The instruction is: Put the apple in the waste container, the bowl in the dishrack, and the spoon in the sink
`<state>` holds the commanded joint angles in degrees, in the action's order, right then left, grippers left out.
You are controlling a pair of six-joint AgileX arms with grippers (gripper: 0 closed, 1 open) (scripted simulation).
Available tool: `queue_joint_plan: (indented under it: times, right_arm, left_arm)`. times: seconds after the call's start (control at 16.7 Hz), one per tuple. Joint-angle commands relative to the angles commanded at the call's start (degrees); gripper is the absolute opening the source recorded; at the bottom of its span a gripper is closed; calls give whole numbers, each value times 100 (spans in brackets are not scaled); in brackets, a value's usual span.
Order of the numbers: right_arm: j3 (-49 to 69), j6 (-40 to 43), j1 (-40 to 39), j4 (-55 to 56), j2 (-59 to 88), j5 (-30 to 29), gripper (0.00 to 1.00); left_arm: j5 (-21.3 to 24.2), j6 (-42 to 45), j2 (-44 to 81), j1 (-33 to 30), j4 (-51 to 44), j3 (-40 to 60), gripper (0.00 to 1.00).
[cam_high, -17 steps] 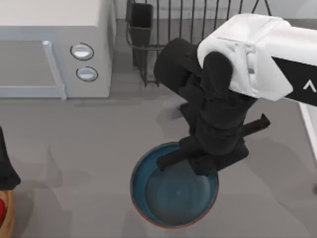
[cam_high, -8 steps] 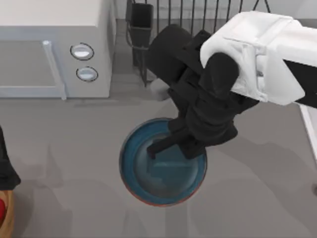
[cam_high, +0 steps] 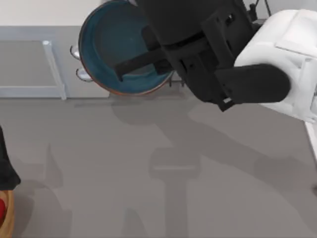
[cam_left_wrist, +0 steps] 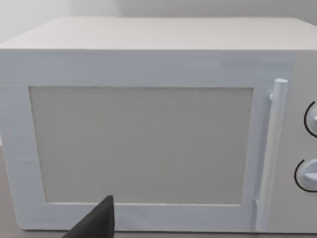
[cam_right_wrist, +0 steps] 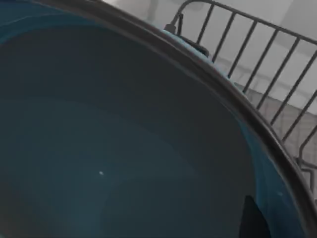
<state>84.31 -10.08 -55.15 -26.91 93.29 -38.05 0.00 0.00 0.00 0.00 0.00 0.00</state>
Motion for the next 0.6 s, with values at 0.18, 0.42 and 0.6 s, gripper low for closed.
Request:
queue_joint_plan:
  times: [0.18,0.42,0.6]
  right_arm:
    - [-115,415,-212,1323,-460,-1112,0]
    - [-186,769,-399,2385,-963,-2110,0]
    - [-194,828,-431,2556,-1071,-2276,0]
  left_arm:
    - [0,0,0,0,0,0,100]
    - [0,0,0,0,0,0,100]
    - [0,0,0,0,0,0,100]
